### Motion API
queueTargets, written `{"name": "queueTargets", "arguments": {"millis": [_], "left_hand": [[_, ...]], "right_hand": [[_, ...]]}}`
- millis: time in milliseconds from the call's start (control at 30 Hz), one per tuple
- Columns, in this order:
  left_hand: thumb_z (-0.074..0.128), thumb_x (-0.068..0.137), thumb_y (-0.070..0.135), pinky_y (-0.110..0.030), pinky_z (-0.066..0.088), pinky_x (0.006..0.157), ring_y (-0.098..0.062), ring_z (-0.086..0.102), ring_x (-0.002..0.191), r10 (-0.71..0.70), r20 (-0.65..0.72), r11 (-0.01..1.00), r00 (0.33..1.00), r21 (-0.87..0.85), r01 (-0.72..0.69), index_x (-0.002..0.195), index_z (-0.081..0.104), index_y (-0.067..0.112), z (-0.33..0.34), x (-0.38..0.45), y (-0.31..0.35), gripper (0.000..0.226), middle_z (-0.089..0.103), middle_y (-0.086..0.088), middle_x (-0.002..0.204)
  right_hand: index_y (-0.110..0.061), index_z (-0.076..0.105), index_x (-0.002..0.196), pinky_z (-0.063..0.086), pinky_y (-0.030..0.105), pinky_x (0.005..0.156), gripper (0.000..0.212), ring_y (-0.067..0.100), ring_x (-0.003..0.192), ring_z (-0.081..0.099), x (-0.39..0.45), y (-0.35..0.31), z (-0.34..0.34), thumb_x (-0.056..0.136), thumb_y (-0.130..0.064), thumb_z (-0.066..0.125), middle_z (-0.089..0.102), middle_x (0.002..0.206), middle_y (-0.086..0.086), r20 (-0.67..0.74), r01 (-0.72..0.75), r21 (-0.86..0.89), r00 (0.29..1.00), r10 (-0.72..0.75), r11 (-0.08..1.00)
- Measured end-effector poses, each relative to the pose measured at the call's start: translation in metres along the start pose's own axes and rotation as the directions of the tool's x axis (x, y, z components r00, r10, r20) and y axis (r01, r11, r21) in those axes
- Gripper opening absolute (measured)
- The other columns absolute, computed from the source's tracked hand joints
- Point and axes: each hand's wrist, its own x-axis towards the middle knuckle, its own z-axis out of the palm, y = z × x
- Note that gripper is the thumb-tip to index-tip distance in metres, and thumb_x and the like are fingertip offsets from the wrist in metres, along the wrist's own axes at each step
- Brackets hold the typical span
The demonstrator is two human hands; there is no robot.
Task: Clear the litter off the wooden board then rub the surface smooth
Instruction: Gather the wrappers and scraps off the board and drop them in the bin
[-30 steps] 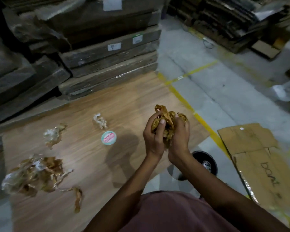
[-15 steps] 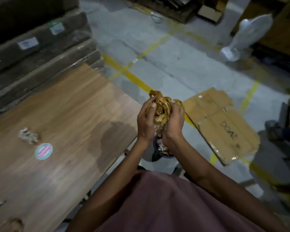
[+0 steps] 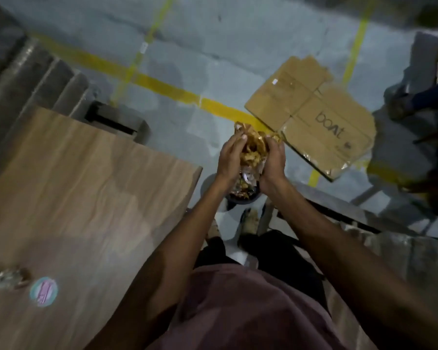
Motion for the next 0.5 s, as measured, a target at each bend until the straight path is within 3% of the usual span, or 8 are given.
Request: {"name": "queueTargets", "arguments": {"millis": [67, 100, 200, 267, 367, 500], "left_hand": [[0.051, 0.104, 0.031, -0.032, 0.053, 0.098, -0.013, 0.067, 0.115, -0.093, 0.009, 0.995, 0.996, -0.027, 0.093, 0.128, 0.070, 0.016, 0.010, 0.028, -0.017, 0.034, 0.071, 0.001, 0.122], [0.051, 0.105, 0.032, -0.033, 0.055, 0.094, -0.015, 0.069, 0.110, -0.165, -0.003, 0.984, 0.986, -0.063, 0.164, 0.125, 0.072, 0.013, 0.015, 0.043, -0.027, 0.034, 0.074, -0.002, 0.118], [0.063, 0.087, 0.054, -0.044, 0.056, 0.097, -0.030, 0.072, 0.109, -0.433, -0.031, 0.881, 0.901, -0.229, 0.415, 0.119, 0.075, 0.012, 0.022, 0.083, -0.072, 0.054, 0.075, -0.013, 0.115], [0.065, 0.077, 0.065, -0.052, 0.053, 0.104, -0.035, 0.070, 0.113, -0.568, -0.022, 0.790, 0.822, -0.295, 0.538, 0.122, 0.074, 0.013, 0.022, 0.107, -0.118, 0.069, 0.073, -0.016, 0.120], [0.059, 0.090, 0.061, -0.049, 0.056, 0.098, -0.032, 0.072, 0.108, -0.653, -0.103, 0.739, 0.750, -0.304, 0.602, 0.122, 0.073, 0.012, 0.020, 0.139, -0.183, 0.060, 0.075, -0.013, 0.116], [0.063, 0.090, 0.055, -0.045, 0.059, 0.093, -0.027, 0.073, 0.106, -0.662, -0.232, 0.750, 0.713, -0.227, 0.622, 0.126, 0.069, 0.021, 0.018, 0.180, -0.278, 0.050, 0.074, -0.008, 0.121]], "right_hand": [[-0.007, 0.059, 0.134, 0.058, 0.059, 0.095, 0.071, 0.039, 0.112, 0.070, 0.045, 0.020, -0.013, 0.081, -0.051, 0.075, 0.068, 0.126, 0.023, 0.040, -0.157, -0.002, 0.987, 0.157, 0.988], [-0.006, 0.060, 0.134, 0.057, 0.059, 0.096, 0.074, 0.040, 0.114, 0.069, 0.061, 0.025, -0.018, 0.079, -0.055, 0.077, 0.068, 0.126, 0.023, 0.048, -0.210, -0.008, 0.976, 0.211, 0.978], [-0.003, 0.069, 0.121, 0.061, 0.040, 0.089, 0.054, 0.032, 0.103, 0.073, 0.089, 0.024, -0.024, 0.101, -0.049, 0.048, 0.075, 0.114, 0.017, 0.096, -0.377, 0.049, 0.924, 0.371, 0.925], [-0.004, 0.070, 0.120, 0.057, 0.041, 0.091, 0.056, 0.034, 0.107, 0.071, 0.128, 0.046, -0.035, 0.103, -0.050, 0.041, 0.074, 0.117, 0.017, 0.125, -0.462, 0.088, 0.884, 0.450, 0.883], [-0.008, 0.072, 0.117, 0.058, 0.040, 0.087, 0.055, 0.033, 0.103, 0.072, 0.186, 0.086, -0.055, 0.104, -0.051, 0.040, 0.075, 0.116, 0.016, 0.049, -0.515, 0.072, 0.857, 0.512, 0.854], [-0.010, 0.067, 0.133, 0.045, 0.054, 0.113, 0.062, 0.036, 0.123, 0.065, 0.259, 0.159, -0.087, 0.100, -0.057, 0.043, 0.071, 0.129, 0.018, 0.020, -0.572, -0.034, 0.820, 0.573, 0.820]]}}
